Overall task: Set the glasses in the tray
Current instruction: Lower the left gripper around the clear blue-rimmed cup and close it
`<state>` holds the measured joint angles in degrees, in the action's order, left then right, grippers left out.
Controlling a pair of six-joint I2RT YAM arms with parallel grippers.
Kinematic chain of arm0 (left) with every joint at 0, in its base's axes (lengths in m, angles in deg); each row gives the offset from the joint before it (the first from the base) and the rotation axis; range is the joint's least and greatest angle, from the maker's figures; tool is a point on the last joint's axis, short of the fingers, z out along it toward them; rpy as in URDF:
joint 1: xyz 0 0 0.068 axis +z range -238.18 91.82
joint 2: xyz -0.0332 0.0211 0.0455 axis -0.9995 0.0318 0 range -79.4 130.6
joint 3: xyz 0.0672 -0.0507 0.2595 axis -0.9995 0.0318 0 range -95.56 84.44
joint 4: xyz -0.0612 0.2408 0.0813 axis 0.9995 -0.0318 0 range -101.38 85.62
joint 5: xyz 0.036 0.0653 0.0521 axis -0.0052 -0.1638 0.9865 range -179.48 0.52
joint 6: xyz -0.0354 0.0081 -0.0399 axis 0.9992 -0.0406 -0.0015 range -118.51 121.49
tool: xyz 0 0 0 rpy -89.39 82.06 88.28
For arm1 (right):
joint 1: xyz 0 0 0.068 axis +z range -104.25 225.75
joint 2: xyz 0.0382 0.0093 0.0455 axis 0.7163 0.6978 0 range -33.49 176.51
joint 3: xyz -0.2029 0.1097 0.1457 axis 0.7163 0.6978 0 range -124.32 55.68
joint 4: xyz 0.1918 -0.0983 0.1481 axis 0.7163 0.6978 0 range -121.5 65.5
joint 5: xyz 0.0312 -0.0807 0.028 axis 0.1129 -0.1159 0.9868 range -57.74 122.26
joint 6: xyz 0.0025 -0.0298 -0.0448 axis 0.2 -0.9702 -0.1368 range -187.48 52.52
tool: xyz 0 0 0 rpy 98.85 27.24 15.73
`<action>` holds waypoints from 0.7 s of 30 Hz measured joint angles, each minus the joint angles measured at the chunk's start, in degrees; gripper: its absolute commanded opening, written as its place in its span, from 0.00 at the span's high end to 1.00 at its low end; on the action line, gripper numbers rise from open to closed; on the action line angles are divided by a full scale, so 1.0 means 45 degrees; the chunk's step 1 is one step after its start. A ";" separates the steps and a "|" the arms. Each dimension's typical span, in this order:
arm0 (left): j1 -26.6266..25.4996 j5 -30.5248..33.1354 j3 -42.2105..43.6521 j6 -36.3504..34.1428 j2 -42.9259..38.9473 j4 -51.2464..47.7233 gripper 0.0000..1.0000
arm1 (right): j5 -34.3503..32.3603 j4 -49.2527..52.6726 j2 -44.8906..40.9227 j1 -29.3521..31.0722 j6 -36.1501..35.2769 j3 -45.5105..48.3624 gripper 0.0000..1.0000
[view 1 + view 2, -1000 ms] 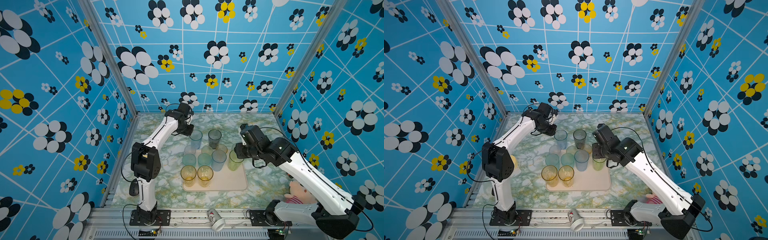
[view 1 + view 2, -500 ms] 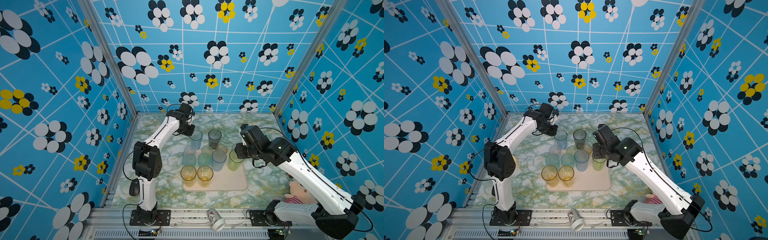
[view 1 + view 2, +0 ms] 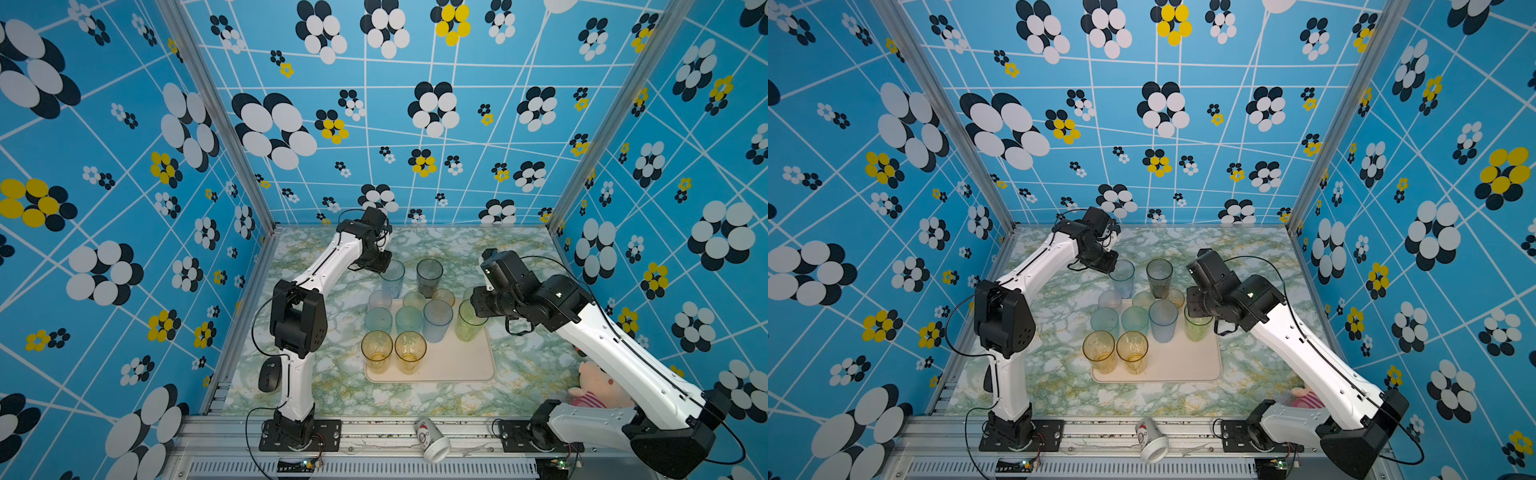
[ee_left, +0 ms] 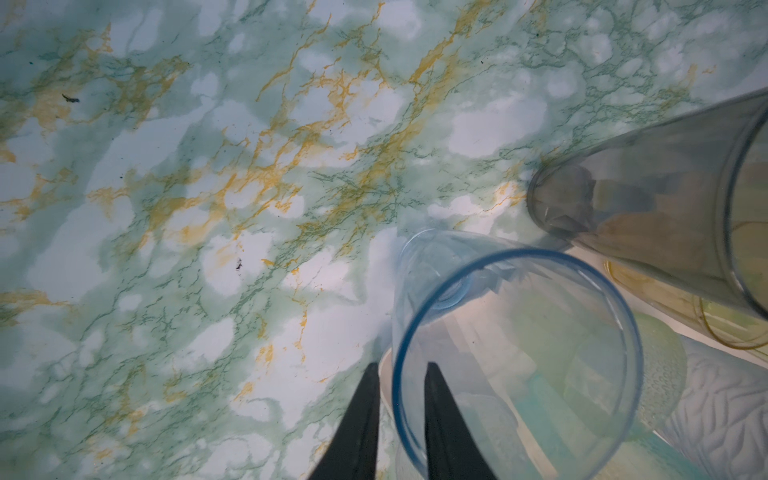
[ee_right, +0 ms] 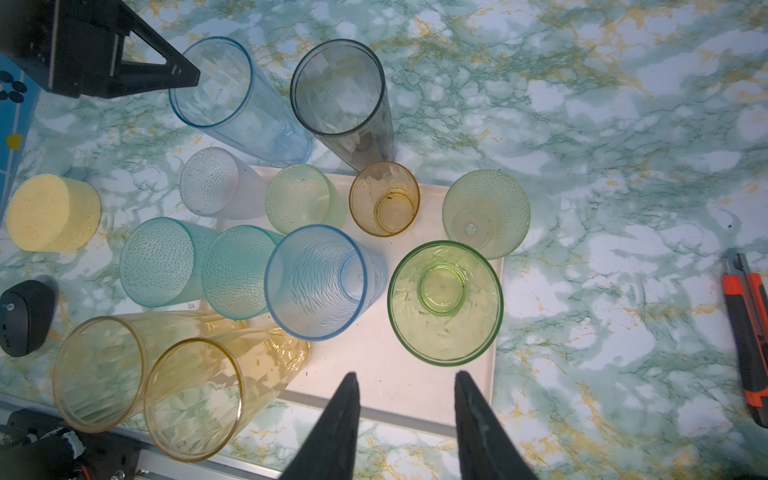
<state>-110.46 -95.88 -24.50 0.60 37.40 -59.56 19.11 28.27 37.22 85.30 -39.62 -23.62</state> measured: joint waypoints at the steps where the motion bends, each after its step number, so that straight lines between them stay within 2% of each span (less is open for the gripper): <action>1: -0.0010 0.0000 -0.0034 -0.0015 0.0005 -0.0029 0.78 | 0.0024 0.0000 0.0000 0.0000 0.0000 0.0000 0.60; 15: -0.0083 0.0204 -0.0282 -0.0155 0.0238 -0.0189 0.84 | 0.0083 -0.0029 0.0000 -0.0073 0.0000 0.0277 0.60; 21: -0.0092 0.0330 -0.0432 -0.0189 0.0403 -0.0248 0.93 | 0.0083 -0.0034 -0.0053 -0.0083 0.0000 0.0418 0.60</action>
<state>-110.88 -94.39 -26.45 -0.25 39.21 -60.68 19.48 28.11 36.98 84.93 -39.62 -21.74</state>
